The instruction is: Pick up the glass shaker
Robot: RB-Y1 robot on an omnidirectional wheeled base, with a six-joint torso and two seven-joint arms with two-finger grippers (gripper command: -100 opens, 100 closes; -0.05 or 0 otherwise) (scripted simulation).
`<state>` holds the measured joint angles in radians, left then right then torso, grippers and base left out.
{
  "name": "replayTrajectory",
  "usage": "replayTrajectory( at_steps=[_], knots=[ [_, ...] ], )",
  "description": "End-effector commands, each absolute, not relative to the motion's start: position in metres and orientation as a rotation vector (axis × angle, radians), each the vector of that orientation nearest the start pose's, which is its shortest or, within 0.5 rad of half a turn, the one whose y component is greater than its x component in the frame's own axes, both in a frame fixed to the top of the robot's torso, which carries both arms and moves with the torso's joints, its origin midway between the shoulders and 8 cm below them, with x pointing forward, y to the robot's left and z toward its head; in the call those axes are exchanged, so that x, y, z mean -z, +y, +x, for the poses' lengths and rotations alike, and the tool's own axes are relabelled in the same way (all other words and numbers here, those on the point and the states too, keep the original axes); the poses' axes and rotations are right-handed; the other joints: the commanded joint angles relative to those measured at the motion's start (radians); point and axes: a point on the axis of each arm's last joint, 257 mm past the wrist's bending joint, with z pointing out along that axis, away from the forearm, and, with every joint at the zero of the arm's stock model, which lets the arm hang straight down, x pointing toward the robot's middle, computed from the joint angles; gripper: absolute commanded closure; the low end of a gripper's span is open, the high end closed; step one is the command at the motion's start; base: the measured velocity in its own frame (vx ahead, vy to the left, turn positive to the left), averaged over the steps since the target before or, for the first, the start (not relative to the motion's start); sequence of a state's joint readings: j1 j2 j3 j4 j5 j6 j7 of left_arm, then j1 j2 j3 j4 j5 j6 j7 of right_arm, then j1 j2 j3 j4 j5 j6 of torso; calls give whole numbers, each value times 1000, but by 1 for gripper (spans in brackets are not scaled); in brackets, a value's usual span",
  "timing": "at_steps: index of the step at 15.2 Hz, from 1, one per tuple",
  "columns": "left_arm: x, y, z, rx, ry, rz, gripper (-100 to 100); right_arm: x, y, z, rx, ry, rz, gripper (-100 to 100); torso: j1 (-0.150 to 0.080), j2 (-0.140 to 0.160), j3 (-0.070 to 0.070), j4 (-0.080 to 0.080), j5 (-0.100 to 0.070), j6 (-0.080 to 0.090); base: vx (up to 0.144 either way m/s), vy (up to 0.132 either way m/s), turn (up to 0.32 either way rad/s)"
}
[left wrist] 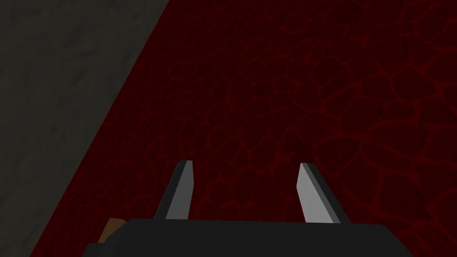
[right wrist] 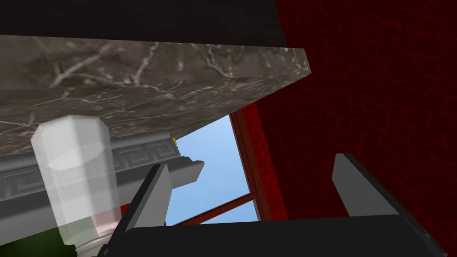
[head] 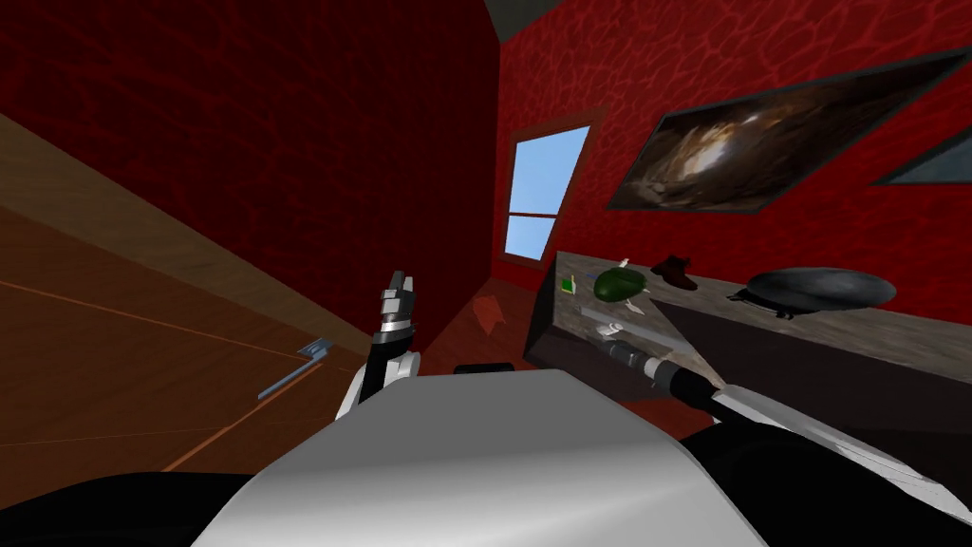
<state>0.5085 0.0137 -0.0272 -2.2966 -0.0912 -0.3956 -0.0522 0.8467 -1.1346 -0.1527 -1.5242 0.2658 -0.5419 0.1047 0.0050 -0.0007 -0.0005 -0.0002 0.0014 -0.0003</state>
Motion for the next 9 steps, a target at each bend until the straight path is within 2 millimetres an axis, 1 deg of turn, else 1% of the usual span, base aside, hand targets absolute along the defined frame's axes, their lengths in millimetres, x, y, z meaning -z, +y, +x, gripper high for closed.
replayTrajectory(
  at_steps=[1,2,3,4,5,6,7,8,9],
  knots=[
    [-7,263,360,1195,754,-649,0,293,-556,249,-185,2191,12,-100,0,0,0,0,0,0,31,50,91],
    [-7,263,360,1195,754,-649,0,297,-568,238,-146,2231,-18,-100,0,0,0,0,0,0,33,52,109],
    [-7,263,360,1195,754,-649,0,295,-573,239,-133,2239,-29,-100,-1,0,0,0,0,0,39,48,86],
    [-7,263,360,1195,754,-649,0,298,-585,228,-92,2278,-63,-100,-1,0,0,0,0,0,49,50,111],
    [-7,263,360,1195,754,-649,0,297,-589,229,-83,2284,-70,-100,-1,0,0,0,0,0,42,44,75],
    [-7,263,360,1195,754,-649,0,298,-604,219,-37,2325,-108,-100,-1,0,0,0,0,0,37,41,78],
    [-7,263,360,1195,754,-649,0,298,-605,219,-34,2326,-111,-100,-1,0,0,0,0,0,35,32,74],
    [-7,263,360,1195,754,-649,0,297,-619,210,12,2365,-149,-100,-2,0,0,0,0,0,34,29,88],
    [-7,263,360,1195,754,-649,0,297,-619,210,12,2365,-151,-100,-2,0,0,0,0,0,28,26,75]
  ],
)
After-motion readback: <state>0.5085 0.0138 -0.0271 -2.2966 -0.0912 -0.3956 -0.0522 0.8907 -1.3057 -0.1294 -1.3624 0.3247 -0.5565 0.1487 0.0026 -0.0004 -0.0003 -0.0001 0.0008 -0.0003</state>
